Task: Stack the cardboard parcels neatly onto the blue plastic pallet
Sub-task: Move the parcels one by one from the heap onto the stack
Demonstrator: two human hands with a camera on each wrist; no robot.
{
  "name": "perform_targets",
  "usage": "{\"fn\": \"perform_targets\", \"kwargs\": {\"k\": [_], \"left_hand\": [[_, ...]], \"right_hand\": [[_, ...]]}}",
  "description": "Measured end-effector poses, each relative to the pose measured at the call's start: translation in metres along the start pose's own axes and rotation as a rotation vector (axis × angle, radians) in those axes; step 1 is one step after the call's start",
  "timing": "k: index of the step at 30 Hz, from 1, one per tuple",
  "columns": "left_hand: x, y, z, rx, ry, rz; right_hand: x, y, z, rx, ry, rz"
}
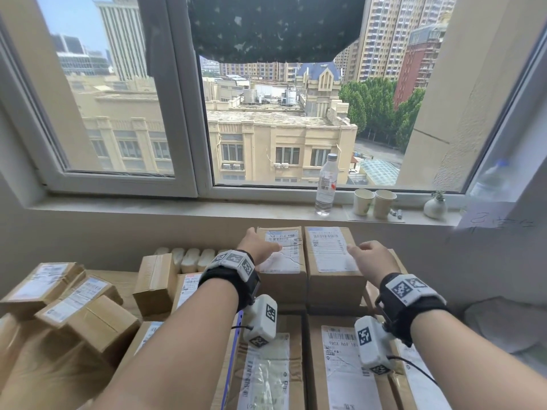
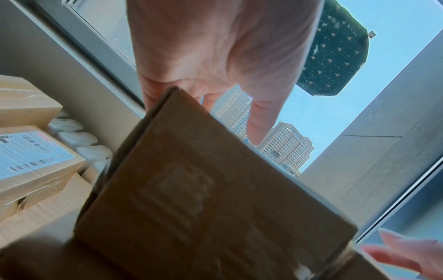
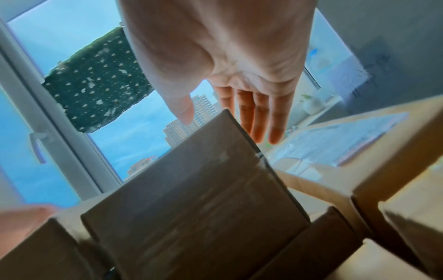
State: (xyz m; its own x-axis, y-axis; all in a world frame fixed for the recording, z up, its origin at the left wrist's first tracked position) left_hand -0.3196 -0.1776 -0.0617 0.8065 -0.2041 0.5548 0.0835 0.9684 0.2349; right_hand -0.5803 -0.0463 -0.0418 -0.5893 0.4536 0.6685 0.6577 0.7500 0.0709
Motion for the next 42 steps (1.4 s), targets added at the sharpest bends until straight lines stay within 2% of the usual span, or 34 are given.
{"fn": "perform_targets", "kwargs": {"k": [9, 23, 28, 34, 42], "left_hand": [[0.016, 0.032, 0.018, -0.087, -0.118, 0.085], [0.055, 0.106, 0.006, -0.268, -0.320, 0.333], [0.069, 0.125, -0.013, -0.257, -0.319, 0.393], [0.089, 0.139, -0.045, -0.196, -0.341, 0.385], [0.138, 0.155, -0.090, -0.144, -0.332, 0.415]], "right_hand": [[0.015, 0.038, -0.061, 0.398, 0.222, 0.113], [-0.013, 0.109, -0.105, 0.757, 0.157, 0.041], [-0.037, 0.131, -0.115, 0.845, 0.167, -0.035], [-0.067, 0.160, -0.127, 0.859, 0.154, -0.118], [-0.114, 0.200, -0.152, 0.846, 0.137, -0.209]]}}
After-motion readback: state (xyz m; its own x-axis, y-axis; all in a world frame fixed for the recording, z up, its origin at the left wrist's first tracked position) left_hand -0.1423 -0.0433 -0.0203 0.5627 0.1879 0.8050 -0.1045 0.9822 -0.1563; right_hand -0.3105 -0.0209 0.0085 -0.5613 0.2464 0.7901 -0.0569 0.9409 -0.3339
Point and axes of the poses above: each hand's wrist, its own y-axis away from the middle knuckle, its own x-axis out of the back of the hand, z = x × y, the point moved 9 cm from there along -y, towards the middle knuckle, and after that the axes turned 5 degrees about z, right-handed, at the moved point
